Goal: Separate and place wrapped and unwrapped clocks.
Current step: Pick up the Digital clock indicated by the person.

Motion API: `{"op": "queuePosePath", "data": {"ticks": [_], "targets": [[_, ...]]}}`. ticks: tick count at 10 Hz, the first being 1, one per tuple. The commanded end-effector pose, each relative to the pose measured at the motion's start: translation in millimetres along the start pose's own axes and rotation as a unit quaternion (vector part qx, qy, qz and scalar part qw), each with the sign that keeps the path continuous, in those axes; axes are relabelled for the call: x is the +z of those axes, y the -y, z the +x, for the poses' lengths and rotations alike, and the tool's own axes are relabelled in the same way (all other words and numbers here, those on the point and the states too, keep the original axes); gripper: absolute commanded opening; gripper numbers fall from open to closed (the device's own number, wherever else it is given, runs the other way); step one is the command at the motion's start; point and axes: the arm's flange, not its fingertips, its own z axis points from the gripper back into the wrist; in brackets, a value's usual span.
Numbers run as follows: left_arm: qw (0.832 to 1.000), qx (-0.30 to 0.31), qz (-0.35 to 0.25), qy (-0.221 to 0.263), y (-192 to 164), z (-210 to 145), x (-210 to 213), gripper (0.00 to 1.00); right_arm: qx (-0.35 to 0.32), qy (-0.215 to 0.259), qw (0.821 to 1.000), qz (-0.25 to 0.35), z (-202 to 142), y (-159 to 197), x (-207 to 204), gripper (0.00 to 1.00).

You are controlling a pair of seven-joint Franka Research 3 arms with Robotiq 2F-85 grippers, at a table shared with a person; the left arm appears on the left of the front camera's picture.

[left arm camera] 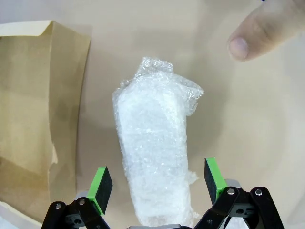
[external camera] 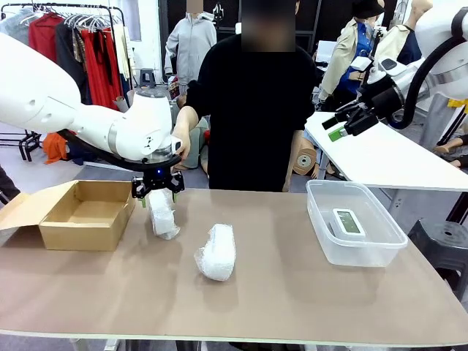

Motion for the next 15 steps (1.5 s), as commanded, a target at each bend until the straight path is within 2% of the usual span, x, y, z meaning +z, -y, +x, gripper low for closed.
{"op": "queuePosePath", "data": {"ticks": [1, 4, 6, 11, 15], "targets": [[1.0, -0.001, -0.014, -0.005, -4.9, 0.6, -9.9, 1.0, 0.001, 0.001, 1.0, -0.001, 0.6, -0.5, 0.7, 1.0], [1.0, 0.008, -0.013, -0.021, -9.9, 1.6, -26.0, 1.0, 0.001, 0.001, 1.0, -0.001, 0.6, -0.5, 0.7, 1.0], [0.999, -0.008, -0.016, -0.028, -10.5, 0.4, -32.2, 1.0, 0.001, 0.001, 1.0, -0.001, 0.6, -0.5, 0.7, 1.0], [0.999, -0.001, -0.015, -0.028, -12.0, 1.0, -34.5, 0.0, 0.001, 0.001, 1.0, -0.001, 0.6, -0.5, 0.7, 1.0], [0.998, -0.025, -0.031, -0.042, -7.3, -4.1, -8.9, 0.0, 0.001, 0.001, 1.0, -0.001, 0.6, -0.5, 0.7, 1.0]]}}
